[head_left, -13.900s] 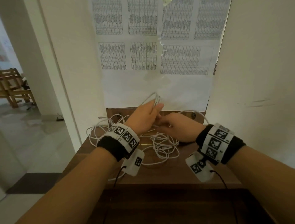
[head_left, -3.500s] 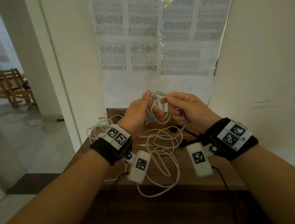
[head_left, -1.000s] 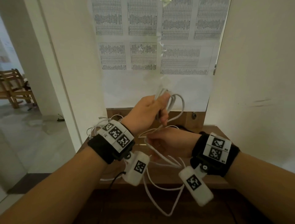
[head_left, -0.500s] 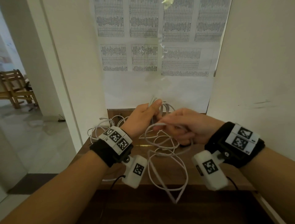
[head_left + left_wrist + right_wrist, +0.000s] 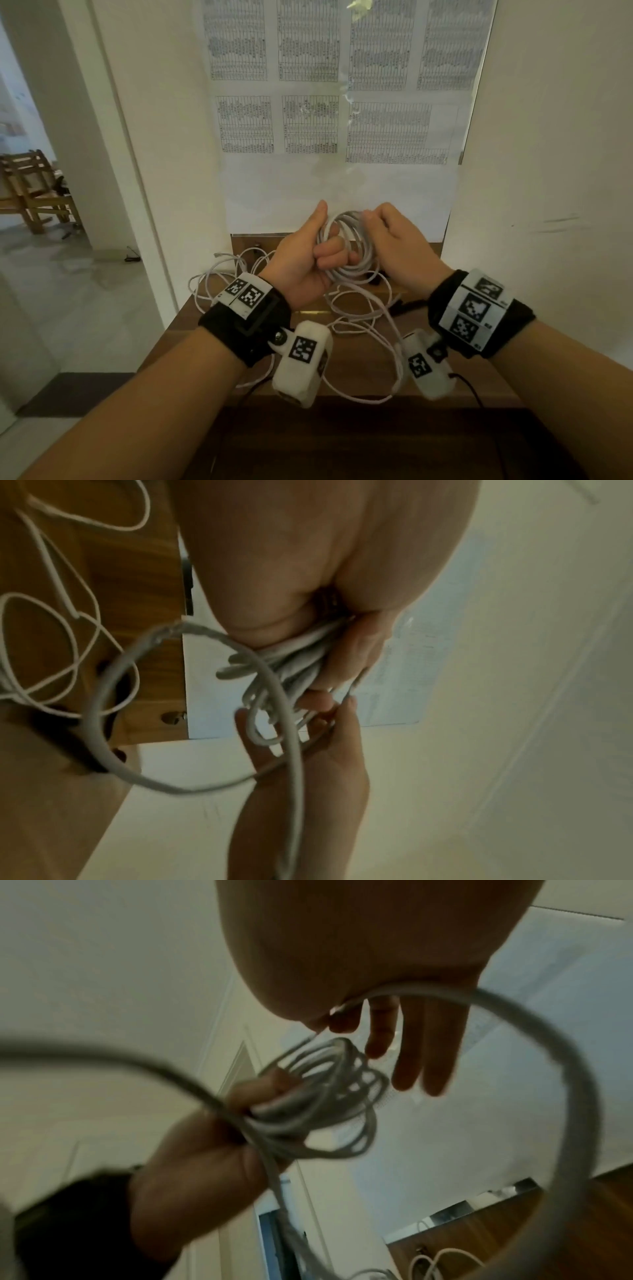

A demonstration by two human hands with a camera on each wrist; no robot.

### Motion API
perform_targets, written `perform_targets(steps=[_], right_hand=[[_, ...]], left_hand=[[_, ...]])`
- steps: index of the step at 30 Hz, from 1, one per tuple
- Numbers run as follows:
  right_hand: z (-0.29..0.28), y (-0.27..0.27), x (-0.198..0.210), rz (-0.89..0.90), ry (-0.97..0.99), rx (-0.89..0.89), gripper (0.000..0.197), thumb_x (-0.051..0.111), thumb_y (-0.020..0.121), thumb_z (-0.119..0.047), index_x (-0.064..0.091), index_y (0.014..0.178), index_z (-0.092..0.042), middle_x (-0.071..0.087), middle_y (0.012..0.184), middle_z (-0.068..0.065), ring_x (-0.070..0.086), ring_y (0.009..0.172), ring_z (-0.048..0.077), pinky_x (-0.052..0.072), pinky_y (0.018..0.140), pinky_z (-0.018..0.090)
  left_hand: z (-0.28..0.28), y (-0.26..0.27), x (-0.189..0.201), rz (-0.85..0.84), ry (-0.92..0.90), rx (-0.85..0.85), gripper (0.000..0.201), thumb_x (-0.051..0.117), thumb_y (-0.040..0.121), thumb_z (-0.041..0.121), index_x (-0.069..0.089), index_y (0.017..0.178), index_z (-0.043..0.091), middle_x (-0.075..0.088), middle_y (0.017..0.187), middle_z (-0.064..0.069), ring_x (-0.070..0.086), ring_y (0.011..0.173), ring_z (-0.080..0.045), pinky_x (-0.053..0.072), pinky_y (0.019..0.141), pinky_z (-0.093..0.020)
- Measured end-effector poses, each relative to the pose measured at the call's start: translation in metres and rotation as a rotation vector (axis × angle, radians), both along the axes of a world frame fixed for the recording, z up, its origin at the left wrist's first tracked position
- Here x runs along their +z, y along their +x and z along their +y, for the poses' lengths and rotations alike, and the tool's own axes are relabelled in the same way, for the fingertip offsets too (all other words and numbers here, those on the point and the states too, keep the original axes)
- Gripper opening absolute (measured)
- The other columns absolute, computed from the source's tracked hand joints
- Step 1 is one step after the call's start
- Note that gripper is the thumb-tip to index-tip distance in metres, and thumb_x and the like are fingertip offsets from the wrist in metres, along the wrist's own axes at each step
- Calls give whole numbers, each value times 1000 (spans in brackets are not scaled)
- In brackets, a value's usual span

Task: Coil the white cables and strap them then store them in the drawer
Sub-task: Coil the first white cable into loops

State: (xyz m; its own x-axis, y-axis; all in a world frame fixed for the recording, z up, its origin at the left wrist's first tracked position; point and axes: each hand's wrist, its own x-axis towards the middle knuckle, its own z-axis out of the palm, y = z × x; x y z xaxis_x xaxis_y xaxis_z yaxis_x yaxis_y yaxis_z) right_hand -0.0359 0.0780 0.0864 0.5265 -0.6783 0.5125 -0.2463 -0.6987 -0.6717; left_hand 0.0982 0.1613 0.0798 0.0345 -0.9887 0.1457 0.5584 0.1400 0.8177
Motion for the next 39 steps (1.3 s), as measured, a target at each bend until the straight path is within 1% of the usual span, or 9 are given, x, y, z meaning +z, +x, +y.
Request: perform_targets(steps=[6, 11, 18, 23, 26, 30, 33, 36, 39], right_hand=[[3, 5, 0, -55, 171, 135, 49, 66, 91, -46, 49, 129, -20, 69, 101, 0, 67, 81, 5, 51, 67, 17], [0, 11, -3, -133, 277, 137, 49, 64, 95, -40, 65, 92, 9, 61, 70, 20, 57, 60, 21, 45, 58, 33], [5, 12, 2, -58, 198, 93, 41, 54, 101, -34, 57, 75, -2, 42, 58, 10, 41, 56, 22, 34, 57, 36], [4, 12, 3, -145, 294, 233, 49, 60, 97, -37, 56, 86, 11, 50, 68, 17, 46, 60, 22, 40, 58, 35], [2, 7, 3, -210, 348, 281, 47, 65, 90, -46, 56, 96, 0, 58, 64, 5, 57, 52, 18, 47, 48, 27], [3, -4, -11, -110, 526, 345, 40, 67, 82, -44, 60, 106, -12, 71, 77, 8, 70, 67, 25, 56, 65, 40], [4, -4, -26, -143, 694, 385, 12, 64, 94, -17, 63, 102, -9, 73, 94, 13, 70, 87, 25, 56, 83, 40], [4, 1, -35, -255, 886, 367, 11, 54, 102, -15, 57, 109, -8, 71, 104, 19, 69, 104, 38, 56, 96, 50], [6, 1, -31, -426, 1017, 312, 22, 55, 102, -23, 53, 116, -7, 73, 96, 17, 73, 100, 37, 59, 89, 49]], left_hand=[[3, 8, 3, 173, -41, -191, 60, 35, 100, 54, 50, 57, 14, 33, 35, 7, 29, 34, -8, 45, 74, -22], [6, 4, 4, 55, -50, -132, 45, 42, 95, 53, 46, 70, 16, 30, 36, 9, 32, 33, -7, 50, 70, -24], [11, 2, 4, -95, -39, -87, 36, 52, 92, 43, 48, 68, 16, 29, 40, 10, 33, 37, -7, 51, 79, -26], [14, -2, 8, -59, -81, -118, 48, 48, 97, 32, 42, 52, 19, 26, 33, 8, 29, 31, -8, 51, 68, -26], [14, -3, 16, 17, -105, -60, 46, 51, 95, 29, 39, 52, 18, 27, 33, 7, 29, 30, -9, 50, 67, -24], [12, 11, 32, 158, -152, 59, 51, 47, 100, 28, 40, 51, 19, 27, 34, 8, 27, 31, -8, 43, 75, -21], [11, 17, 38, 199, -180, 153, 54, 45, 103, 30, 40, 50, 20, 24, 36, 8, 26, 34, -8, 48, 77, -23], [9, 15, 35, 136, -205, 249, 53, 44, 104, 31, 41, 53, 20, 25, 40, 8, 26, 37, -9, 47, 82, -26], [9, 12, 35, 47, -225, 337, 53, 42, 105, 30, 43, 52, 21, 26, 42, 7, 27, 39, -9, 48, 79, -26]])
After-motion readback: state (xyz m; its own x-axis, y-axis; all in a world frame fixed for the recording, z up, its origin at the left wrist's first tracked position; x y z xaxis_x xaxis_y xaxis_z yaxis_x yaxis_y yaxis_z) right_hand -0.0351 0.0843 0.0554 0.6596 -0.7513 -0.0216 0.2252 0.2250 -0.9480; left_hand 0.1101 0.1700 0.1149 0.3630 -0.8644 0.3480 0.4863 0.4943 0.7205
